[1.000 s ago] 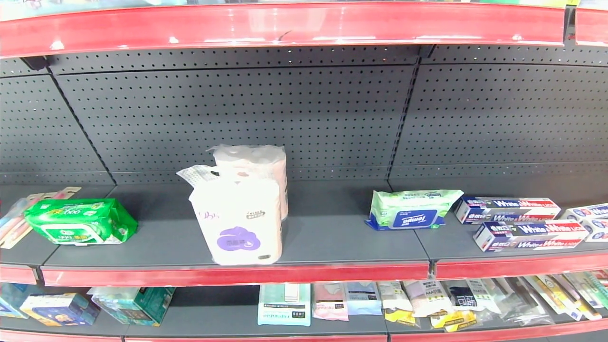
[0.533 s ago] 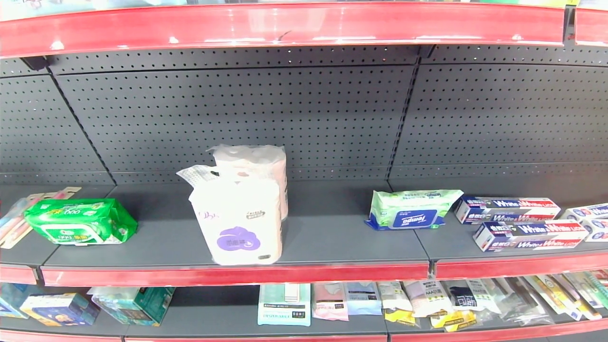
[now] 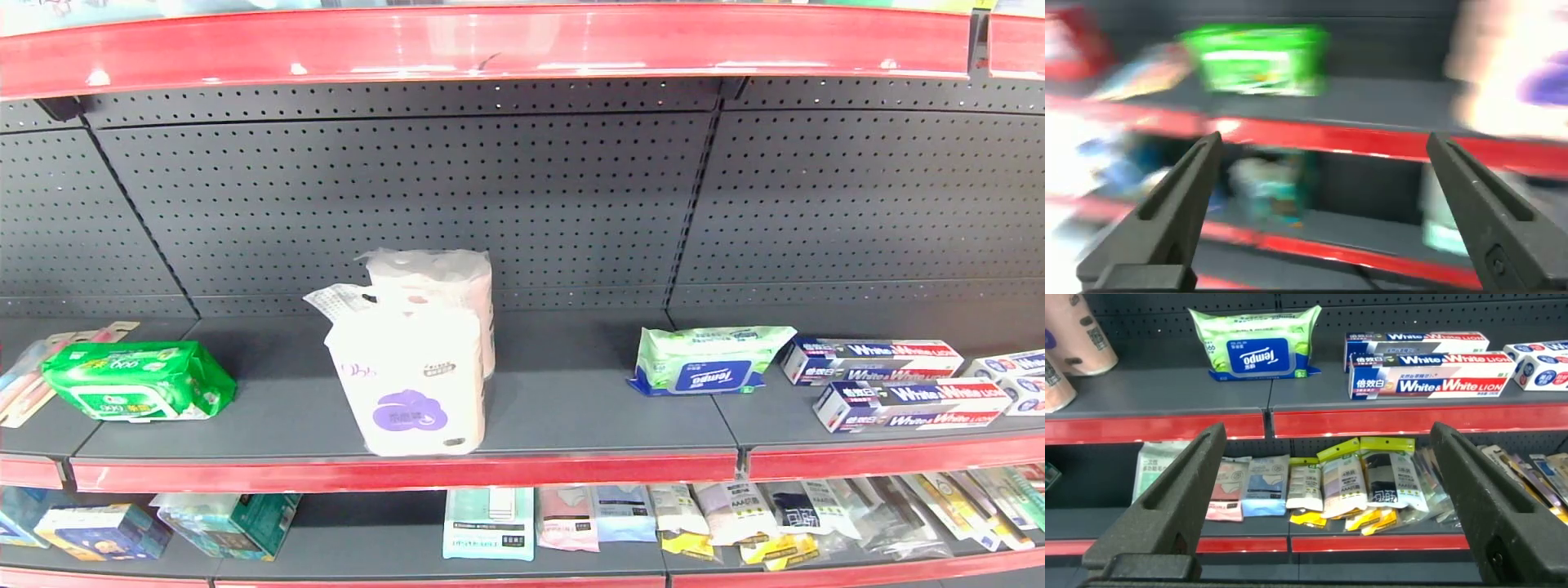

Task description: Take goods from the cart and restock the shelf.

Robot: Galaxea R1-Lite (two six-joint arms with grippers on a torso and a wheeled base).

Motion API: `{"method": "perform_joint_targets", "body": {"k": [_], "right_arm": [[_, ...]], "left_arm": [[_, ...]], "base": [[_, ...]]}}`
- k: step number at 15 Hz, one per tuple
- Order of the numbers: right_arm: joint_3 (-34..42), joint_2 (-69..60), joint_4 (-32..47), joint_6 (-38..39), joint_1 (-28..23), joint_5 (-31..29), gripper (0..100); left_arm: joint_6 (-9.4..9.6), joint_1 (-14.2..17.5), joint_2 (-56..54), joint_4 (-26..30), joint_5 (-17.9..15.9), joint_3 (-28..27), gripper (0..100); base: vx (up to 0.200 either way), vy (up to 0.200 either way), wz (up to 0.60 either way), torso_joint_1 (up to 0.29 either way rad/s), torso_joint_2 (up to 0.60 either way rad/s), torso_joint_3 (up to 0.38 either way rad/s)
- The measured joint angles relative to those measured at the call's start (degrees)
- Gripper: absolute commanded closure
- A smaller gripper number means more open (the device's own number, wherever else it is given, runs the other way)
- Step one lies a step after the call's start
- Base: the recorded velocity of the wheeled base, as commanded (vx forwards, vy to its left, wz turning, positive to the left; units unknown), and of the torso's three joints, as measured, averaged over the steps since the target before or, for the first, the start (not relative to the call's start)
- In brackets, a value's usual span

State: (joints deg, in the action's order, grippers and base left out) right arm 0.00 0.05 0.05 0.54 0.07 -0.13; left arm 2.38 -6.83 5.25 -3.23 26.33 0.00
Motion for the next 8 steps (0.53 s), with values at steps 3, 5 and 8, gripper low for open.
{"method": "perform_joint_targets", "body": {"k": [3, 5, 8], "right_arm": [[0.0, 0.0, 0.0, 0.0, 0.0, 0.06, 0], [0.0, 0.0, 0.0, -0.05, 0.0, 0.13, 0], [0.0, 0.0, 0.02, 0.0, 0.0, 0.16, 0]], "left_arm": [[5.01, -0.33, 1.49, 0.01, 0.77, 0.0, 0], [6.22, 0.63, 3.61, 0.01, 0.68, -0.05, 0], [6.6, 9.03, 5.3, 0.0, 0.76, -0.13, 0]], "base": [[0.0, 0.0, 0.0, 0.0, 0.0, 0.0], [0.0, 0.0, 0.0, 0.0, 0.0, 0.0], [0.0, 0.0, 0.0, 0.0, 0.0, 0.0]]}}
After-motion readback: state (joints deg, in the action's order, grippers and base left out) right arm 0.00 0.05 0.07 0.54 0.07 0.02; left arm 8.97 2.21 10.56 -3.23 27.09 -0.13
